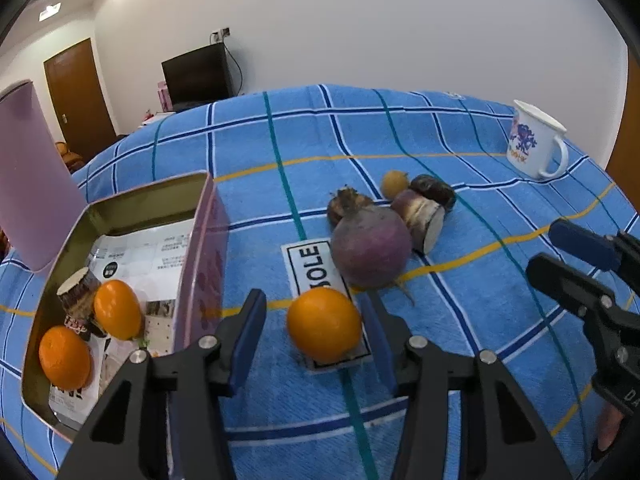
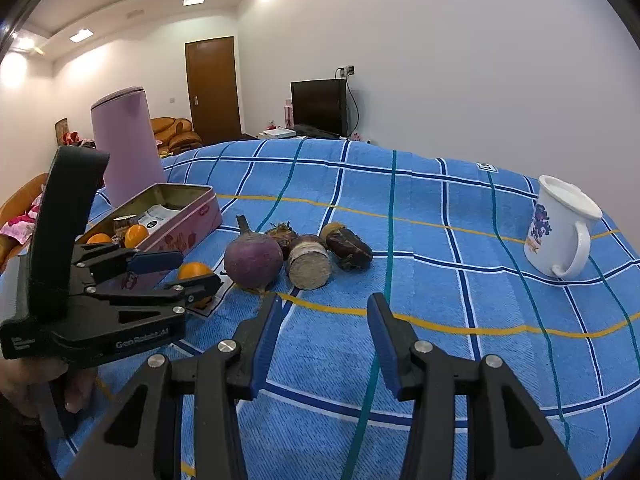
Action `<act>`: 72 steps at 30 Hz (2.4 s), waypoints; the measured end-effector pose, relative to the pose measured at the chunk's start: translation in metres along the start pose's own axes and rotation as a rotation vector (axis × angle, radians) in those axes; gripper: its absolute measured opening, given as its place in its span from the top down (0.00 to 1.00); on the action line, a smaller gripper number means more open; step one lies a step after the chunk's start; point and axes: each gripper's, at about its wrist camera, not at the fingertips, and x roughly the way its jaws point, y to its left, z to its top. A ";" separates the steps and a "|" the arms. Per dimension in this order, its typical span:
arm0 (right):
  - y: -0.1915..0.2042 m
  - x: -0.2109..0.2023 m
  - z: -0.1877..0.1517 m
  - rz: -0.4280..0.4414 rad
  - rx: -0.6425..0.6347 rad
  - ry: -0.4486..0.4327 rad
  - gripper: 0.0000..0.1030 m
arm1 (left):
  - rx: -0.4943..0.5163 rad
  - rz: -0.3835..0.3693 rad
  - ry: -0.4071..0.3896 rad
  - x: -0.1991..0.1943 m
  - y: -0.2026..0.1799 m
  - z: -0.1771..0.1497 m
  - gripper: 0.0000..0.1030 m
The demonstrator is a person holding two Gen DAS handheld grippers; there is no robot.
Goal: Organize fruits
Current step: 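Grasp the orange on the card with the left tool while the right tool moves toward the purple turnip, then grasp the purple turnip with the right tool while the left tool lifts the orange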
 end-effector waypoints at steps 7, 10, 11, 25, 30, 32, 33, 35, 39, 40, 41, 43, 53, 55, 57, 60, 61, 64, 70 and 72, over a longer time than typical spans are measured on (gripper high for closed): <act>0.004 0.001 0.003 -0.007 -0.020 0.010 0.54 | -0.015 -0.006 -0.024 -0.004 0.011 -0.002 0.63; 0.005 0.002 0.003 -0.013 -0.021 0.011 0.54 | -0.038 -0.016 -0.050 -0.010 0.017 -0.002 0.63; 0.005 0.003 0.004 -0.013 -0.020 0.012 0.54 | -0.045 -0.024 -0.059 -0.013 0.019 -0.002 0.63; 0.005 0.008 0.003 -0.020 -0.027 0.036 0.54 | -0.047 -0.144 -0.082 -0.026 0.002 -0.005 0.63; 0.004 0.007 0.019 -0.016 -0.036 0.025 0.54 | -0.055 -0.069 -0.127 -0.025 0.009 0.012 0.63; 0.008 0.009 0.027 -0.007 -0.041 0.019 0.54 | -0.068 -0.058 -0.147 -0.029 0.017 0.014 0.63; 0.011 0.011 0.032 0.004 -0.044 0.019 0.54 | -0.076 -0.053 -0.158 -0.030 0.021 0.016 0.63; 0.017 0.017 0.038 0.022 -0.049 0.022 0.54 | -0.099 -0.047 -0.177 -0.033 0.031 0.016 0.63; 0.034 0.039 0.047 0.057 -0.072 0.051 0.54 | -0.144 -0.030 -0.197 -0.034 0.048 0.013 0.63; 0.039 0.045 0.048 0.059 -0.083 0.061 0.54 | -0.147 -0.022 -0.200 -0.035 0.050 0.012 0.63; 0.043 0.049 0.048 0.064 -0.088 0.067 0.54 | -0.149 -0.010 -0.204 -0.035 0.052 0.011 0.63; 0.049 0.058 0.048 0.080 -0.093 0.083 0.54 | -0.153 0.031 -0.219 -0.037 0.058 0.011 0.63; 0.065 0.087 0.047 0.033 -0.132 0.145 0.49 | -0.205 0.048 -0.237 -0.042 0.077 0.009 0.63; 0.065 0.092 0.045 0.026 -0.128 0.166 0.44 | -0.199 0.044 -0.233 -0.041 0.075 0.008 0.63; 0.065 0.098 0.043 0.006 -0.137 0.177 0.43 | -0.192 0.039 -0.231 -0.041 0.073 0.007 0.63; 0.067 0.101 0.041 -0.012 -0.152 0.176 0.43 | -0.186 0.034 -0.237 -0.042 0.073 0.006 0.63; 0.067 0.102 0.041 -0.017 -0.155 0.183 0.43 | -0.184 0.035 -0.236 -0.041 0.072 0.006 0.63; 0.064 0.104 0.041 -0.011 -0.131 0.190 0.48 | -0.184 0.035 -0.223 -0.038 0.073 0.007 0.63; 0.056 0.085 0.036 0.046 -0.072 0.148 0.48 | -0.166 0.045 -0.228 -0.037 0.068 0.006 0.63; 0.056 0.078 0.035 0.050 -0.063 0.116 0.48 | -0.152 0.041 -0.234 -0.037 0.065 0.006 0.63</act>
